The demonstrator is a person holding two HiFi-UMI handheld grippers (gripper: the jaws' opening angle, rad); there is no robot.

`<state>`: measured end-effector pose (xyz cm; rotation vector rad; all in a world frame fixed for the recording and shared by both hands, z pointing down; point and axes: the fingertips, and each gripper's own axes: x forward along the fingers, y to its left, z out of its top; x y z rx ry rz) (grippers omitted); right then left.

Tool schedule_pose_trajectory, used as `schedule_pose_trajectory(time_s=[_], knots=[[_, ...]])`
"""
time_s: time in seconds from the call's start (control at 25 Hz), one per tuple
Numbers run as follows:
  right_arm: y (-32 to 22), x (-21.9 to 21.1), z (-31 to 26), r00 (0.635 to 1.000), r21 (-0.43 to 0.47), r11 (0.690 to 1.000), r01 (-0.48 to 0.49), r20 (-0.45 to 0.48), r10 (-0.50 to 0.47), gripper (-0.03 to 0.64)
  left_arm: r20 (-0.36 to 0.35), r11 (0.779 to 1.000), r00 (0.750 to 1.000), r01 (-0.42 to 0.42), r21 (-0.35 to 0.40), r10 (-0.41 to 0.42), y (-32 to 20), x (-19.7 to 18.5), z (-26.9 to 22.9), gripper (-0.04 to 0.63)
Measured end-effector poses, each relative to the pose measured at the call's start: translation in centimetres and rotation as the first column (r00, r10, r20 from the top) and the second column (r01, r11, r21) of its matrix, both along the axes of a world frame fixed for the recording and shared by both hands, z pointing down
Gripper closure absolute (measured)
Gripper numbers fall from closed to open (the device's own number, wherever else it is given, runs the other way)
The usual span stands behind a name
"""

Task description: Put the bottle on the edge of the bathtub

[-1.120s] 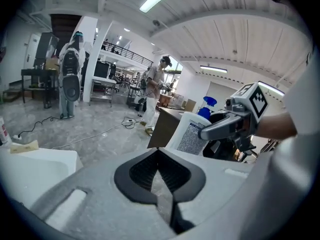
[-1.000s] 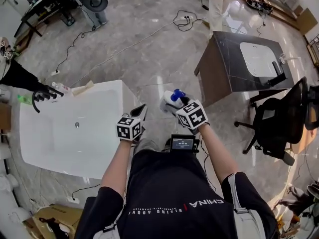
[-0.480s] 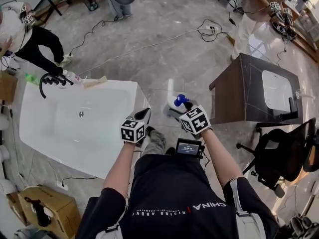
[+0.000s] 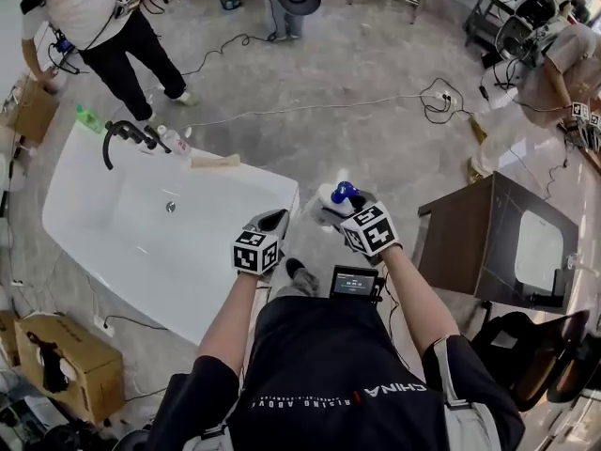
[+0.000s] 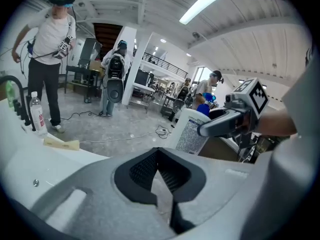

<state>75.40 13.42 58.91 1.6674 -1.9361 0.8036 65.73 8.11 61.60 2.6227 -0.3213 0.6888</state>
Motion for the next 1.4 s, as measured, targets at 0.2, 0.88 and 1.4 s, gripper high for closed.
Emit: schedule_pose_trajectory(time_s=[0.2, 0.88, 1.4], knots=[[-6.2, -1.6, 0.4, 0.994, -0.01, 0.994, 0.11, -0.014, -0.11, 0.344, -0.007, 0.994, 0.994, 0.106, -0.003, -0.106, -5.1, -2.3, 0.2, 0.586], [-19.2, -9.3, 5.5, 0.93, -0.079, 0.928, 0.365, -0.014, -0.367, 0.345, -0.01, 0.93, 0.931, 0.364, -0.051, -0.365, -13.5, -10.0, 1.4, 0.586], [-26.9, -10.7, 12.0, 0.895, -0.12, 0.893, 0.434, -0.055, -0.443, 0.344, 0.033, 0.873, 0.879, 0.477, -0.106, -0.476, -17.7, -9.9, 5.7, 0.586]])
